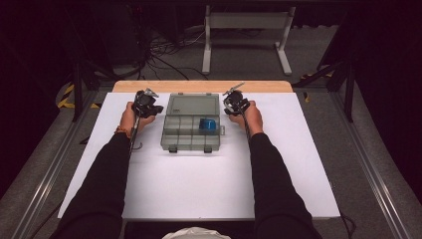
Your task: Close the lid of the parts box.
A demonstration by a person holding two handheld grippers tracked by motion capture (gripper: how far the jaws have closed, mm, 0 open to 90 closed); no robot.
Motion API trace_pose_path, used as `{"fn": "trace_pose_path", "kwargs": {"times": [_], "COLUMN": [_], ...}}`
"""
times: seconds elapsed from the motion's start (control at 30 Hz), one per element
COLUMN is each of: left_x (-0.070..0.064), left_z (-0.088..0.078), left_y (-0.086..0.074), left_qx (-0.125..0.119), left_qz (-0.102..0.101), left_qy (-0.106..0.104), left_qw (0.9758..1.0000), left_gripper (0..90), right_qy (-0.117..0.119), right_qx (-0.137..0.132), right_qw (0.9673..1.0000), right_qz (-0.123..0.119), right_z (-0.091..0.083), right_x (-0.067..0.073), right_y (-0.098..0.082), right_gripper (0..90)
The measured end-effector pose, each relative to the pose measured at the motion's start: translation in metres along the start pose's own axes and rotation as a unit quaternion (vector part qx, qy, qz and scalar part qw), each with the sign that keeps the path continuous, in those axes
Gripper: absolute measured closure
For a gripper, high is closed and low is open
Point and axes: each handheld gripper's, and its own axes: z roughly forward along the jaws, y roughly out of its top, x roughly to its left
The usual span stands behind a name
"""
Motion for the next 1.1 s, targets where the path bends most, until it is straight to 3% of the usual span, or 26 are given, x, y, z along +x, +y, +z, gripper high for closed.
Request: {"fn": "trace_pose_path", "kwargs": {"times": [0.2, 0.3, 0.57, 0.7, 0.83, 0.93, 1.1], "left_x": [-0.006, -0.003, -0.001, 0.000, -0.002, -0.001, -0.002], "left_z": [0.012, 0.014, 0.016, 0.016, 0.018, 0.020, 0.021], "left_y": [0.000, -0.002, -0.002, -0.001, 0.004, 0.005, 0.007], "left_qx": [0.012, 0.006, 0.001, 0.004, 0.013, 0.007, 0.002], "left_qz": [0.006, -0.003, -0.002, -0.007, 0.003, -0.006, -0.010], "left_qy": [-0.007, -0.015, -0.020, -0.022, -0.011, -0.014, -0.004], "left_qw": [0.9999, 0.9999, 0.9998, 0.9997, 0.9998, 0.9999, 0.9999], "left_gripper": [90.0, 90.0, 89.9, 89.7, 89.7, 89.7, 89.6], "right_qy": [0.004, 0.010, 0.029, 0.029, 0.017, 0.013, 0.012], "right_qx": [0.011, 0.013, 0.022, 0.012, 0.004, -0.005, -0.027], "right_qw": [0.9999, 0.9997, 0.9988, 0.9991, 0.9993, 0.9994, 0.9995], "right_qz": [-0.012, -0.020, -0.033, -0.027, -0.034, -0.033, -0.013], "right_z": [0.008, 0.010, 0.012, 0.013, 0.015, 0.017, 0.019], "right_x": [0.005, 0.007, 0.004, 0.003, 0.005, 0.006, 0.004], "right_y": [0.004, 0.007, 0.011, 0.010, 0.011, 0.011, 0.009], "right_gripper": [90.0, 90.0, 90.0, 90.0, 90.0, 90.0, 90.0]}}
